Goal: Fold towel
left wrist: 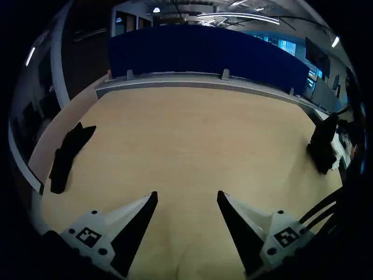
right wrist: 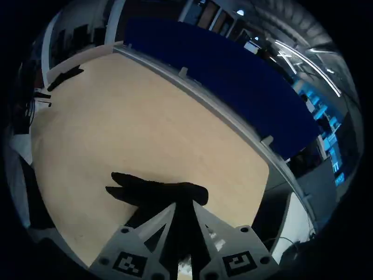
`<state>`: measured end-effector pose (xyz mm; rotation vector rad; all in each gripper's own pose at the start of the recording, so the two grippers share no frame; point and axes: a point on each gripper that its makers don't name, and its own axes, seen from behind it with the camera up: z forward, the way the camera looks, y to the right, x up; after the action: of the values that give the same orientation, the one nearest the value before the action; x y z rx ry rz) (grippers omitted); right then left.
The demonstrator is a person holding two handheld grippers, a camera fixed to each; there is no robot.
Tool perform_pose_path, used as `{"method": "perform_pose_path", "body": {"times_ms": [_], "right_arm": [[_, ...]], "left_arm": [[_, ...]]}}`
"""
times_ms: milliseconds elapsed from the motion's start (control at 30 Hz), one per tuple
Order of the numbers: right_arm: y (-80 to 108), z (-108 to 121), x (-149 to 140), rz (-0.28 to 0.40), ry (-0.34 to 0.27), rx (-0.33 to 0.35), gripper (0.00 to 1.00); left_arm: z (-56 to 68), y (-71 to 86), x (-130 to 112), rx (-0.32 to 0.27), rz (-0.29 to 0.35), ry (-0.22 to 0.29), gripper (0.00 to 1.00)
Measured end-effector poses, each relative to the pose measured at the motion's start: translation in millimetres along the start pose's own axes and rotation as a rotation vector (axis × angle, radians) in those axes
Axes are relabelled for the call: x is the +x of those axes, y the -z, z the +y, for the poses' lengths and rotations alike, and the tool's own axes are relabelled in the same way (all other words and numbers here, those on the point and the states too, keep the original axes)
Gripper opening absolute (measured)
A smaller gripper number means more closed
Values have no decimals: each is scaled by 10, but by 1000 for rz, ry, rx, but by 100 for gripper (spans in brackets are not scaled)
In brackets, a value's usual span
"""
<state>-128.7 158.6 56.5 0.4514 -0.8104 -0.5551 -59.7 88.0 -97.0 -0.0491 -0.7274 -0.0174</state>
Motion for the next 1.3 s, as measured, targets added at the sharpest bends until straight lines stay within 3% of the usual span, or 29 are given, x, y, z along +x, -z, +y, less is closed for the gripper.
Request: {"method": "perform_pose_path", "body": {"times_ms": [600, 1000, 1300], "right_arm": [[43, -127, -1147, -92, -143, -28, 9], [-133, -388, -1765, -121, -309, -40, 9], [-246, -543, -1976, -138, -377, -43, 9]], "left_arm": [[261, 19, 34, -32, -10, -67, 95], [218, 79, 16, -15, -13, -83, 95], [201, 118, 14, -9, -12, -98, 95]]}}
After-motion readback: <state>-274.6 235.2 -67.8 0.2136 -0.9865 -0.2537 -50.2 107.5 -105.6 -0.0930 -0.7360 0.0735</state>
